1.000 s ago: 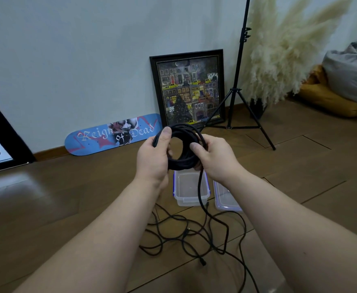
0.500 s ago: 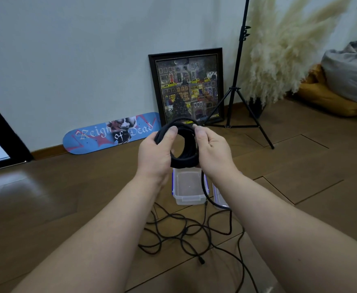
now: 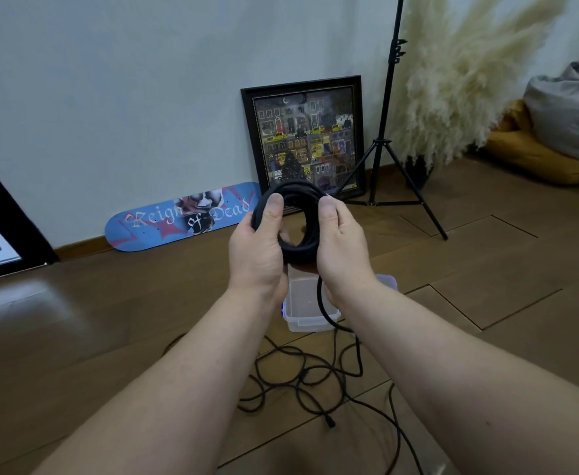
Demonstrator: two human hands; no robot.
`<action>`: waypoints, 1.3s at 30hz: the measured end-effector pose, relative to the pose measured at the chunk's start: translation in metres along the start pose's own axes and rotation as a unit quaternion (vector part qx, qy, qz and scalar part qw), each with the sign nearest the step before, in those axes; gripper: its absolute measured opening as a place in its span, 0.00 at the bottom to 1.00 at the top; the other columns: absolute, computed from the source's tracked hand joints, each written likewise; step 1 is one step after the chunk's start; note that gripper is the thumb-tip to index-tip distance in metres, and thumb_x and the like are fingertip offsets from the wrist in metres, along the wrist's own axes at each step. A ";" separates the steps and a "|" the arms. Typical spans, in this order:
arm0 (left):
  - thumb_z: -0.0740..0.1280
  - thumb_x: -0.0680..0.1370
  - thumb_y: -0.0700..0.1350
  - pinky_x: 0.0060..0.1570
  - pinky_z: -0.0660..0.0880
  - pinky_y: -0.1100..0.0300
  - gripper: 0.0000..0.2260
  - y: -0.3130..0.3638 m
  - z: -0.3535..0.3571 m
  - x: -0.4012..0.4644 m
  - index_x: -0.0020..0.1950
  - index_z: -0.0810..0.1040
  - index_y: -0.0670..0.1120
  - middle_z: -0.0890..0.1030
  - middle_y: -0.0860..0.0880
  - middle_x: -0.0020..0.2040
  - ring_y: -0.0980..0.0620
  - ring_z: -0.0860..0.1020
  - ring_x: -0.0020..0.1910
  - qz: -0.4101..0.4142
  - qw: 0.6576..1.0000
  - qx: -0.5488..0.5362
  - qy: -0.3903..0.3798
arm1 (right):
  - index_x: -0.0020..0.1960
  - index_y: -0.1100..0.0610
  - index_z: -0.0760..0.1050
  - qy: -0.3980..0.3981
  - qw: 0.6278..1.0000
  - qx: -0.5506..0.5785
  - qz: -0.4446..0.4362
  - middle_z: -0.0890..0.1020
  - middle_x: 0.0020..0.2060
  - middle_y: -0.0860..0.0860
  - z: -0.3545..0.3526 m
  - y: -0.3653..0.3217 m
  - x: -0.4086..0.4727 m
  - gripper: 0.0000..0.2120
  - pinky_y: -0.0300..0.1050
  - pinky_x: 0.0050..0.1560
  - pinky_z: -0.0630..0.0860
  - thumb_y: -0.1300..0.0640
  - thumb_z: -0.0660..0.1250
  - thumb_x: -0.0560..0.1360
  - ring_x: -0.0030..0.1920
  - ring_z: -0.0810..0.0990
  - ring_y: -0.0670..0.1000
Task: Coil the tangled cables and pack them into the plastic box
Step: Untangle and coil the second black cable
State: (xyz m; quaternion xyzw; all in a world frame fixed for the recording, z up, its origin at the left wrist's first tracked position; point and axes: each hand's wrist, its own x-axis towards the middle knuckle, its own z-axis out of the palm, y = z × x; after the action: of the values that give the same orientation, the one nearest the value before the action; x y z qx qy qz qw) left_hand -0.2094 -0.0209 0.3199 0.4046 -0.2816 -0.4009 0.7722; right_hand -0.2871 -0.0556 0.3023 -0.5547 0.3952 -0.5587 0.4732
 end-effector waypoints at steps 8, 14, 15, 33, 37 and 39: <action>0.70 0.76 0.51 0.35 0.74 0.60 0.12 0.016 -0.022 0.012 0.50 0.80 0.42 0.78 0.50 0.35 0.53 0.76 0.36 -0.130 0.970 0.176 -0.104 | 0.66 0.51 0.74 -0.146 0.940 -0.270 -0.149 0.81 0.54 0.49 -0.036 0.004 0.016 0.15 0.45 0.55 0.72 0.50 0.57 0.83 0.55 0.77 0.50; 0.67 0.73 0.65 0.37 0.76 0.52 0.22 0.000 -0.025 0.012 0.40 0.77 0.45 0.74 0.51 0.31 0.55 0.74 0.27 -0.043 0.934 0.352 -0.050 | 0.68 0.50 0.71 -0.203 0.928 -0.275 -0.145 0.79 0.58 0.49 -0.030 0.013 0.009 0.16 0.39 0.53 0.70 0.51 0.57 0.83 0.56 0.76 0.47; 0.68 0.73 0.64 0.38 0.76 0.50 0.21 -0.001 -0.026 0.013 0.39 0.76 0.46 0.73 0.52 0.30 0.56 0.73 0.24 -0.028 0.933 0.357 -0.045 | 0.67 0.51 0.71 -0.200 0.936 -0.256 -0.135 0.79 0.56 0.48 -0.028 0.013 0.008 0.14 0.36 0.50 0.70 0.51 0.57 0.82 0.54 0.76 0.46; 0.74 0.73 0.52 0.35 0.74 0.58 0.14 -0.002 -0.025 0.017 0.49 0.78 0.44 0.72 0.54 0.34 0.57 0.69 0.28 -0.016 0.980 0.196 0.003 | 0.65 0.58 0.77 -0.014 0.890 -0.345 -0.297 0.76 0.41 0.49 -0.032 0.013 0.006 0.18 0.40 0.42 0.69 0.54 0.69 0.77 0.39 0.75 0.49; 0.74 0.73 0.50 0.37 0.74 0.57 0.12 -0.003 -0.026 0.019 0.50 0.79 0.44 0.73 0.55 0.34 0.56 0.70 0.32 -0.016 0.981 0.194 -0.003 | 0.53 0.60 0.83 0.036 0.850 -0.379 -0.365 0.83 0.39 0.53 -0.029 0.016 0.012 0.13 0.41 0.39 0.75 0.54 0.67 0.75 0.38 0.82 0.53; 0.74 0.73 0.49 0.36 0.74 0.57 0.11 -0.005 -0.026 0.019 0.49 0.78 0.45 0.74 0.56 0.32 0.57 0.71 0.32 -0.021 0.980 0.199 -0.022 | 0.50 0.60 0.83 0.048 0.843 -0.387 -0.369 0.84 0.37 0.53 -0.029 0.017 0.015 0.12 0.43 0.38 0.77 0.54 0.67 0.74 0.37 0.83 0.54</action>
State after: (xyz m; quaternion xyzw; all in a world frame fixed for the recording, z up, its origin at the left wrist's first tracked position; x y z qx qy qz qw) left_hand -0.1819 -0.0281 0.3047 0.5467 -0.3641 -0.3623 0.6613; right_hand -0.3136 -0.0763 0.2876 -0.7700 0.3679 -0.5196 -0.0414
